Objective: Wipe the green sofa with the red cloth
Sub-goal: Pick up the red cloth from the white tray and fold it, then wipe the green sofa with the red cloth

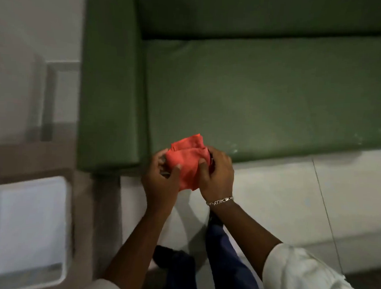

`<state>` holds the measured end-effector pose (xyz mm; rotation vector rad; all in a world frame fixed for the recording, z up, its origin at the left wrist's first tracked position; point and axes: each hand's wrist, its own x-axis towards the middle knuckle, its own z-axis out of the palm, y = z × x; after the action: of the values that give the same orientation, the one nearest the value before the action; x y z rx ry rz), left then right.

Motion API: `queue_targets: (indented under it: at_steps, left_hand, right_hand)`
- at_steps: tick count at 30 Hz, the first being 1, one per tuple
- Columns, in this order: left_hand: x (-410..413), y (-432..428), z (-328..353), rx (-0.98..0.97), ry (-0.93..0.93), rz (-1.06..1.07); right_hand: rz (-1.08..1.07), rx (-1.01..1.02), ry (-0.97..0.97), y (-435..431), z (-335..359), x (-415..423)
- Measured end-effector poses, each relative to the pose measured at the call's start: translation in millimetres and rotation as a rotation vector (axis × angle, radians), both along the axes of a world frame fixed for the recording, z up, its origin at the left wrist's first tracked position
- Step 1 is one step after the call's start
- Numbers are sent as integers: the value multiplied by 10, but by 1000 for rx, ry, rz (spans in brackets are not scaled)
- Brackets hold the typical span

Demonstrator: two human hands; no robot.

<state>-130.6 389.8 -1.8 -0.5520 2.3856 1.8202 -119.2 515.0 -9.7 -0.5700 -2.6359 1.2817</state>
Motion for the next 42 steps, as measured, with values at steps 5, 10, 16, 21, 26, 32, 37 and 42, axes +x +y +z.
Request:
queue_targets:
  at_steps: [5, 10, 16, 21, 26, 32, 37, 42]
  left_hand:
    - [-232, 741, -858, -41, 22, -166]
    - [-672, 701, -1403, -417, 323, -376]
    - [-1125, 427, -1704, -946, 393, -852]
    - [-1152, 388, -1802, -1118, 400, -894]
    - [-1143, 384, -1846, -1198, 437, -877]
    - [-1142, 396, -1922, -1208, 475, -860]
    - [-1180, 363, -1936, -1186, 466, -892]
    - [-1151, 478, -1857, -1210, 416, -853]
  right_hand:
    - [-159, 17, 38, 691, -839, -106]
    - [-232, 68, 30, 852, -1359, -270]
    - [-44, 415, 73, 521, -1562, -437]
    - [122, 645, 194, 754, -1838, -376]
    - [-301, 664, 53, 1578, -1911, -429]
    - [-123, 699, 186, 1139, -1945, -509]
    - [233, 837, 214, 1995, -1887, -455]
    - [-619, 598, -5, 2849, -1871, -531]
